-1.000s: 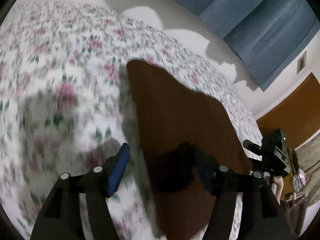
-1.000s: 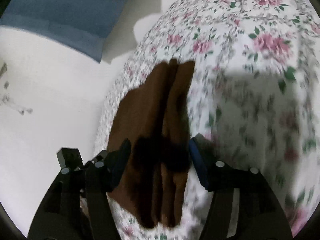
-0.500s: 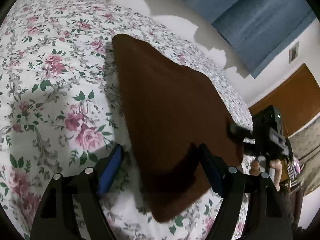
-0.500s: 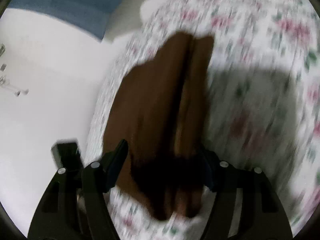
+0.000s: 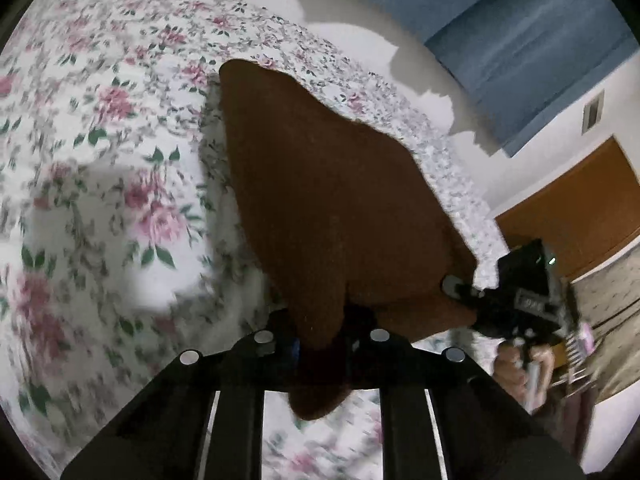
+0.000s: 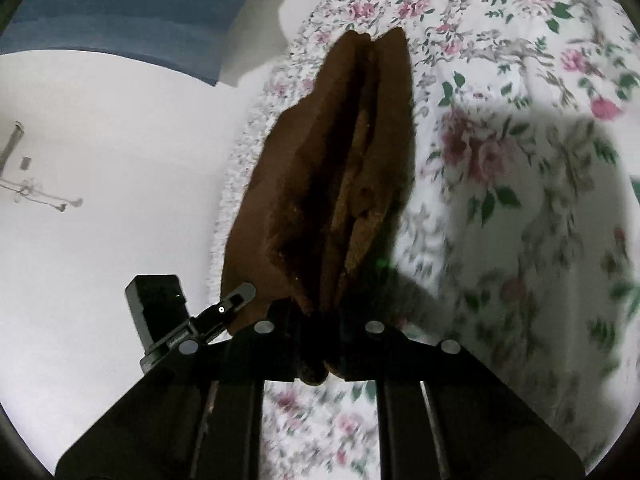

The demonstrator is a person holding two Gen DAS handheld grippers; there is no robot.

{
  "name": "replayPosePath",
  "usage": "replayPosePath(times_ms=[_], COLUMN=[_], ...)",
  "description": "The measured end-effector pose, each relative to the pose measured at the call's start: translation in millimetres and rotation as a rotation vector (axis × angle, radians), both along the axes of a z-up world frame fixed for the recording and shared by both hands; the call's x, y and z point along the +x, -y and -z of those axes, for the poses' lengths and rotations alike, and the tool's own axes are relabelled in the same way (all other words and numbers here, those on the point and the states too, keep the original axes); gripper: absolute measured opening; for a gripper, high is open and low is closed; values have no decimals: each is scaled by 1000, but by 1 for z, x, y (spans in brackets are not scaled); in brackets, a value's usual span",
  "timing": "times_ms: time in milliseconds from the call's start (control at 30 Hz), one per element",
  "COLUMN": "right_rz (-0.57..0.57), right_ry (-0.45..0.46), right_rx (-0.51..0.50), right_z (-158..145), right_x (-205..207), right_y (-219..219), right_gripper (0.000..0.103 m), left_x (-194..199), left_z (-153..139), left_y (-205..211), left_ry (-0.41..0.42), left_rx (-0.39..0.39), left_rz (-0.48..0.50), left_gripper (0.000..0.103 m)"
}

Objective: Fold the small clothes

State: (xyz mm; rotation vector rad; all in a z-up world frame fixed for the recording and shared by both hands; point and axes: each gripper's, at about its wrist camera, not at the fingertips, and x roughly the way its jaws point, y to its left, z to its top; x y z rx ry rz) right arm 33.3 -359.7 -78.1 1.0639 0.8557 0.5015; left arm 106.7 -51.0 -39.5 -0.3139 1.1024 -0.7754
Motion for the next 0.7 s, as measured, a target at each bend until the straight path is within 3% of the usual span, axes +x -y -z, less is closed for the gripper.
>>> replayPosePath(times_ms=[100, 400, 700], right_rz=[-19, -56, -52], right_ry=[3, -21, -24], right_rx=[12, 27, -42], right_z=[-2, 8, 12], right_x=[-18, -14, -12], right_y=[1, -4, -11], right_gripper=[12, 12, 16], left_x=[-19, -79, -92], left_z=[-8, -4, 10], left_y=[-3, -12, -7], left_ry=[12, -3, 63], left_rx=[0, 4, 68], left_rz=[12, 27, 23], left_gripper=[14, 14, 20])
